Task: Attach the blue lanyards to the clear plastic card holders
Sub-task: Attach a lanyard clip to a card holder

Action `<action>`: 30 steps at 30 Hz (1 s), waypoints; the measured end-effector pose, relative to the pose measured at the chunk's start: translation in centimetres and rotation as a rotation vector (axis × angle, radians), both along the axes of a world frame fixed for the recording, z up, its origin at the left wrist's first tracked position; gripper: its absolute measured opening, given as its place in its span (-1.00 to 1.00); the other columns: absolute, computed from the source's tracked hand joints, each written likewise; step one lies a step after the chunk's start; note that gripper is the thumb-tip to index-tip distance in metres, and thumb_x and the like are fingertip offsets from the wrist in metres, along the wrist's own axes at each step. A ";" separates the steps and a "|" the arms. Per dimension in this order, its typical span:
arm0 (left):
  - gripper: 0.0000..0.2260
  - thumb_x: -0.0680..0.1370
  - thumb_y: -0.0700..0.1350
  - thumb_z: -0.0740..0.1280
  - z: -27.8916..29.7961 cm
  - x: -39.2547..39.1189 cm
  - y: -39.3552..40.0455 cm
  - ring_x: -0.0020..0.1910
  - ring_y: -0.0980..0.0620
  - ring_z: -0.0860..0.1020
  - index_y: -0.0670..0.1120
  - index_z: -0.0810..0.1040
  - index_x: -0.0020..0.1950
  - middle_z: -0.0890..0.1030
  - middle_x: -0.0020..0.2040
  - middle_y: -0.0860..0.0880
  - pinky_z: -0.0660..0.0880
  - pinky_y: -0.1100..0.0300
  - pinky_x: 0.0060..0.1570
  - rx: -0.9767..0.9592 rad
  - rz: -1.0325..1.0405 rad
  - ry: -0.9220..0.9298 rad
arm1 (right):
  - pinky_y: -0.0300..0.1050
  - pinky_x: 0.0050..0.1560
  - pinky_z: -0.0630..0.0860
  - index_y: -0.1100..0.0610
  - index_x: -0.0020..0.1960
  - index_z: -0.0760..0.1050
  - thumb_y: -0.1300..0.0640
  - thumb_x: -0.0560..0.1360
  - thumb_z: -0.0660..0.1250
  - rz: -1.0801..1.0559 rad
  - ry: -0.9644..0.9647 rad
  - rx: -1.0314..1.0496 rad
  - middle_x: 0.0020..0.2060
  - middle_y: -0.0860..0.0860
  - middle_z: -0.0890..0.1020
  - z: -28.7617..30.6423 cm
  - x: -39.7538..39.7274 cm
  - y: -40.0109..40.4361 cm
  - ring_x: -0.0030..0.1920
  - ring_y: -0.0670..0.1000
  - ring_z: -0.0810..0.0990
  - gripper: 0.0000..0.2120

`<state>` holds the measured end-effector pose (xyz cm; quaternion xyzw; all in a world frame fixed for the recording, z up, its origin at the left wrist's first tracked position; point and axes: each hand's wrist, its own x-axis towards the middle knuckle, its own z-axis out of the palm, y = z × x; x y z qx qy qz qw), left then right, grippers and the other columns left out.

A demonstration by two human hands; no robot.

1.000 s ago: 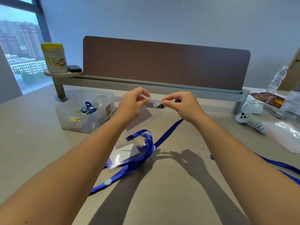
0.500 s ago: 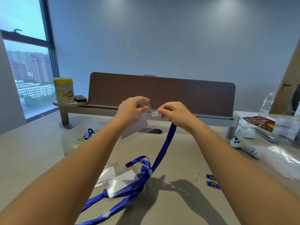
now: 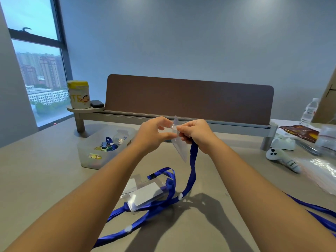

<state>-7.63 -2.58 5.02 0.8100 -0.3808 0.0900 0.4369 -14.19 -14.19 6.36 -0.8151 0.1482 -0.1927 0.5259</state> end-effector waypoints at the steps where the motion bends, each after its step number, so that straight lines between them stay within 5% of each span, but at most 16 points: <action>1: -0.72 0.43 -0.07 0.35 -0.2 0.0 0.1 -0.01 0.07 0.44 -0.13 0.49 0.10 0.57 0.14 -0.13 0.42 0.16 -0.05 0.000 -0.001 -0.012 | -0.29 -0.38 0.42 0.26 -0.15 0.55 0.16 0.51 0.26 -0.004 0.001 0.015 -0.41 0.03 0.52 -0.3 0.1 0.1 -0.42 -0.06 0.45 -0.82; 10: -0.78 0.47 -0.17 0.29 -1.6 0.4 0.4 0.04 -0.13 0.56 -0.18 0.54 0.09 0.62 0.09 -0.19 0.47 0.15 -0.02 0.065 0.089 -0.263 | -0.32 -0.29 0.46 0.32 0.06 0.55 0.25 0.50 0.25 0.048 -0.048 0.023 -0.34 -0.02 0.55 -1.6 -0.1 0.2 -0.34 -0.08 0.49 -0.80; 20: -0.77 0.43 -0.10 0.34 -0.1 0.3 -0.9 -0.19 0.04 0.49 -0.22 0.60 -0.03 0.65 -0.06 -0.21 0.39 0.37 -0.27 -0.102 0.020 -0.181 | -0.40 -0.29 0.41 0.27 0.02 0.55 0.21 0.53 0.23 -0.060 -0.245 -0.303 -0.15 0.03 0.52 -1.4 0.2 0.2 -0.21 -0.08 0.46 -0.82; 24: -0.76 0.45 -0.08 0.31 -0.7 0.2 -0.9 -0.17 0.03 0.48 -0.22 0.59 -0.01 0.65 -0.03 -0.21 0.43 0.25 -0.26 -0.050 0.026 -0.192 | -0.36 -0.27 0.42 0.28 0.02 0.53 0.24 0.53 0.20 -0.044 -0.230 -0.307 -0.15 0.06 0.52 -2.1 0.0 0.2 -0.22 -0.04 0.46 -0.83; 30: -0.78 0.49 -0.12 0.27 -1.2 0.1 -0.8 -0.17 0.03 0.47 -0.23 0.58 0.00 0.65 -0.05 -0.22 0.35 0.38 -0.28 -0.045 0.009 -0.185 | -0.38 -0.27 0.40 0.31 0.05 0.51 0.24 0.54 0.19 -0.025 -0.226 -0.313 -0.15 0.06 0.51 -2.7 0.0 0.3 -0.28 -0.09 0.44 -0.81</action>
